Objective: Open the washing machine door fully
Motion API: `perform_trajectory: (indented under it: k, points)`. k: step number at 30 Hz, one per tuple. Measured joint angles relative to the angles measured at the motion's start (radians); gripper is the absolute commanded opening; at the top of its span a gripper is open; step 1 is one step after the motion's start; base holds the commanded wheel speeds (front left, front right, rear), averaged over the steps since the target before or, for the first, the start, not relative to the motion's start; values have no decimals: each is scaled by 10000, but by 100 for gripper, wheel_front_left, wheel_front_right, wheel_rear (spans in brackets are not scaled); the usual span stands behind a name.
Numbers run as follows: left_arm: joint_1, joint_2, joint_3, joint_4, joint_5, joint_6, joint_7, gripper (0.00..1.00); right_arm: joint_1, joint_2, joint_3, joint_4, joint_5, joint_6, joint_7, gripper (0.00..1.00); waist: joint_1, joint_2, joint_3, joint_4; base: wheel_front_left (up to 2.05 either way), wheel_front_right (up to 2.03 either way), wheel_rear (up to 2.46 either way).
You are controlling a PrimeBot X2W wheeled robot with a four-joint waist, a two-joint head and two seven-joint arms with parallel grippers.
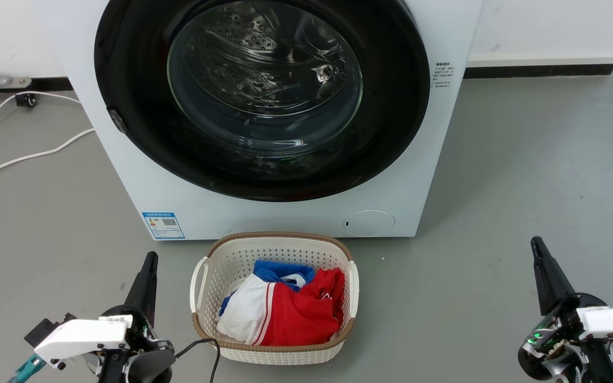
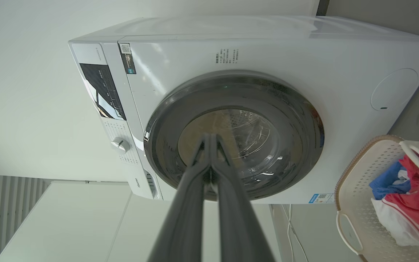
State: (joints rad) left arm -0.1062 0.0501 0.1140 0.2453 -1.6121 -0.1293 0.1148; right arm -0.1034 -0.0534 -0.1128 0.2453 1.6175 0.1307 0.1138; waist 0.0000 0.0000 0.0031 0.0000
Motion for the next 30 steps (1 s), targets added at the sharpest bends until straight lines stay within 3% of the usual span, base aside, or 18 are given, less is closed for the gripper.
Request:
perform_trajectory:
  k: [13,14,23,30]
  points:
    - [-1,0,0,0,0,0,0,0,0,2,-2,0,-13,0,0,0,0,0,0,0,0,0,0]
    - [27,-4,-6,52,0,4,-4,100,27,4,2,46,-8,0,-2,100,0,0,0,0,0,0,0]
    - [419,-48,-113,130,192,15,-301,100,438,48,-40,286,-261,-15,-286,100,0,0,5,3,0,0,0]
    - [453,-48,-58,-230,1452,211,-627,100,604,52,-165,-194,-1699,-15,-623,100,0,0,21,4,0,0,0]
